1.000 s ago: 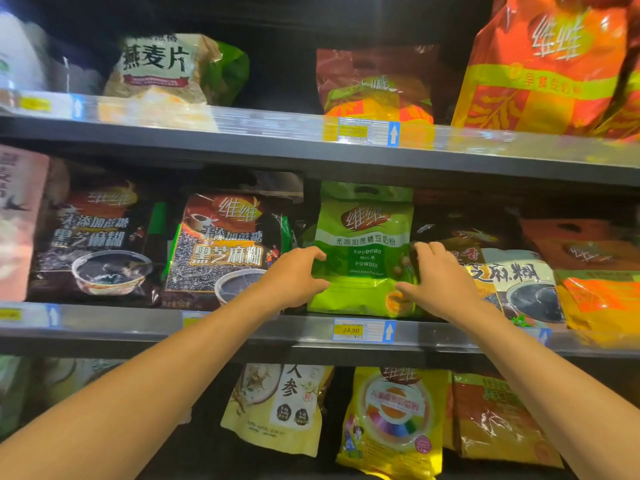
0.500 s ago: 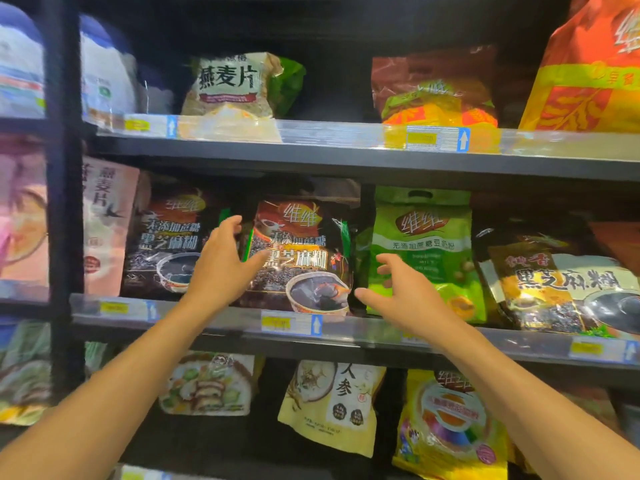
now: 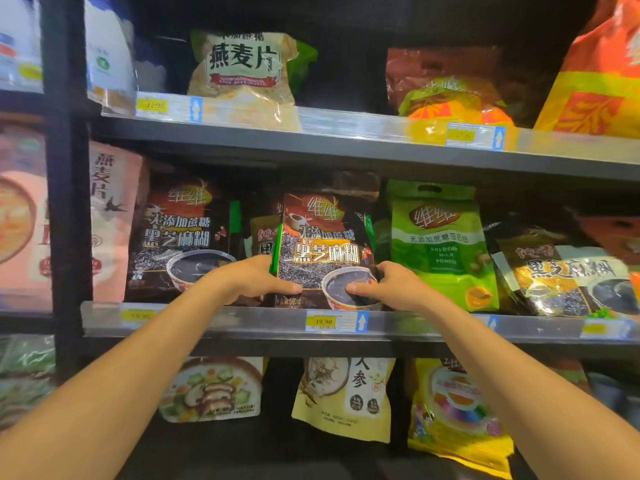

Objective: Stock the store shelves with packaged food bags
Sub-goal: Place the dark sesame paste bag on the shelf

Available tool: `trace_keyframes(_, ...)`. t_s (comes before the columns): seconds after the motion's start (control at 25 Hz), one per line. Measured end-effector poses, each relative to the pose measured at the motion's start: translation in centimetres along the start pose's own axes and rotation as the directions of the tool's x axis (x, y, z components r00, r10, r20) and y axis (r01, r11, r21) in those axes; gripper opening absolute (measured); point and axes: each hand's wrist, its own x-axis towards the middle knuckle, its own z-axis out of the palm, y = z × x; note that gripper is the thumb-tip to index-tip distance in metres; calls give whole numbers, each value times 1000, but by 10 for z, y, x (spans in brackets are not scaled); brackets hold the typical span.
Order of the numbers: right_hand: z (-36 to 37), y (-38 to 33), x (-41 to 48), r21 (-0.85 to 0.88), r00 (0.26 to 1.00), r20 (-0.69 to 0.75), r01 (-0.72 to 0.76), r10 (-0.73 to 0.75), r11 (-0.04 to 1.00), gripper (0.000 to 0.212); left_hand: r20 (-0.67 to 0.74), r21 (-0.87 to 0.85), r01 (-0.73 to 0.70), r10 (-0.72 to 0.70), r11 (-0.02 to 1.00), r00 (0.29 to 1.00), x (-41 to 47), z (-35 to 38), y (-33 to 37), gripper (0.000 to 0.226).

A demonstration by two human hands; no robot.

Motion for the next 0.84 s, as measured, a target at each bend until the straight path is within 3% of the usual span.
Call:
trace_keyframes(0.16,-3,-13,-7,73,995,-99,2,5,997,56,-23,-112,-62,60,992,998,-1,-6,-5,35)
trace_keyframes(0.28,-12,-25,-12,171,980,-198,34,1,985,48,-18,-270,-81,79,959,997,-9,-16,-1,41)
trace_keyframes(0.44,-29,-44,-26,325,965,-263,90,-1,941,68,85,-668,8,66,744,994,-31,-27,13,36)
trace_keyframes(0.72,-45,-46,-97,342,981,-192,93,-27,935,37,88,-823,14,105,568,991,-74,-6,29,26)
trace_keyframes(0.84,-43,-31,-132,356,977,-213,107,-31,929,30,57,-816,-39,147,576,988,-94,18,27,15)
